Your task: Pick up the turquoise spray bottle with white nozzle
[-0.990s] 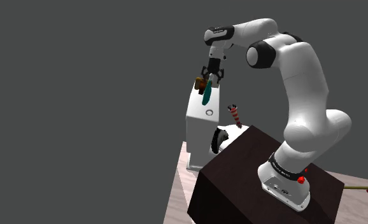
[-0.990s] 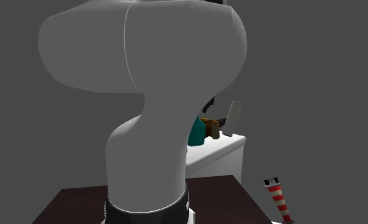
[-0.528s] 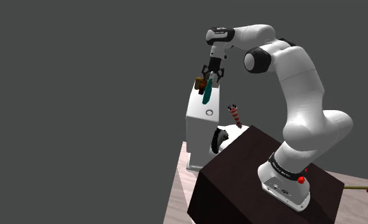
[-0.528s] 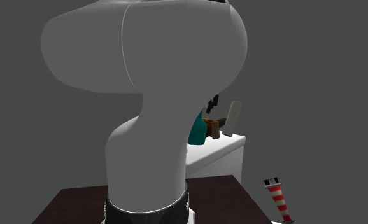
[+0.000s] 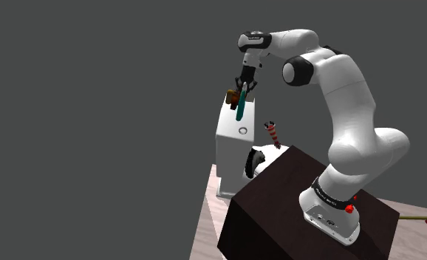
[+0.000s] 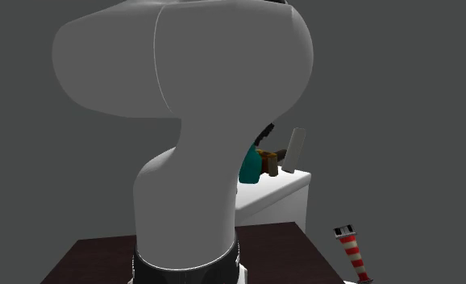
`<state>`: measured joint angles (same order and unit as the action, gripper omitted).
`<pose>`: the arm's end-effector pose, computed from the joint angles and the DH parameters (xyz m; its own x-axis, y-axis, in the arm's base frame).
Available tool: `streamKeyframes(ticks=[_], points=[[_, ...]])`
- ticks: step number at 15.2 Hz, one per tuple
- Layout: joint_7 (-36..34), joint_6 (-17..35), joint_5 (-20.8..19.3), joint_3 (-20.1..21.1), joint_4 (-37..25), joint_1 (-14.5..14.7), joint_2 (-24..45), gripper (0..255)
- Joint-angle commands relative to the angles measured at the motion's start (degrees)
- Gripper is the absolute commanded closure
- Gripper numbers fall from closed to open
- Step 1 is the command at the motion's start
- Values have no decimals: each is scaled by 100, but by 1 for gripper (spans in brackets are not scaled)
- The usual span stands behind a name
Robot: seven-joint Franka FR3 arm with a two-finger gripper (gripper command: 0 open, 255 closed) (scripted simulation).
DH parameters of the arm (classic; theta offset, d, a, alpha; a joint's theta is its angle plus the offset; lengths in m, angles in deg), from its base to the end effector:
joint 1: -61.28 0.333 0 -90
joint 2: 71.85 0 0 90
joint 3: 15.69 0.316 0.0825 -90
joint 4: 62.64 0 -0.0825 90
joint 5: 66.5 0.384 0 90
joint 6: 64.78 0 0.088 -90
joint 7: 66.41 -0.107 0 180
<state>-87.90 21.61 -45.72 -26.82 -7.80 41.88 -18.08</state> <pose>0.6772 -0.2944 0.2845 0.5704 -0.7127 -0.4082 -0.7913 -0.6100 -0.0408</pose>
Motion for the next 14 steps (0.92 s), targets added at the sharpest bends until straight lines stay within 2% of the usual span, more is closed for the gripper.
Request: streamKeyframes(ticks=[1, 2, 3, 4, 5, 6, 14], points=[[-2, -87, -3, 21, -88, -31, 614, 255], [31, -241, -19, 0, -207, -111, 589, 255], [162, -71, -35, -36, 153, -124, 430, 255], [127, -319, -39, -31, -186, -200, 524, 255], [279, 193, -62, -96, 953, -32, -68, 255], [-6, 23, -4, 24, 289, 40, 347, 255], [-105, -369, -54, 34, 151, 12, 74, 255]])
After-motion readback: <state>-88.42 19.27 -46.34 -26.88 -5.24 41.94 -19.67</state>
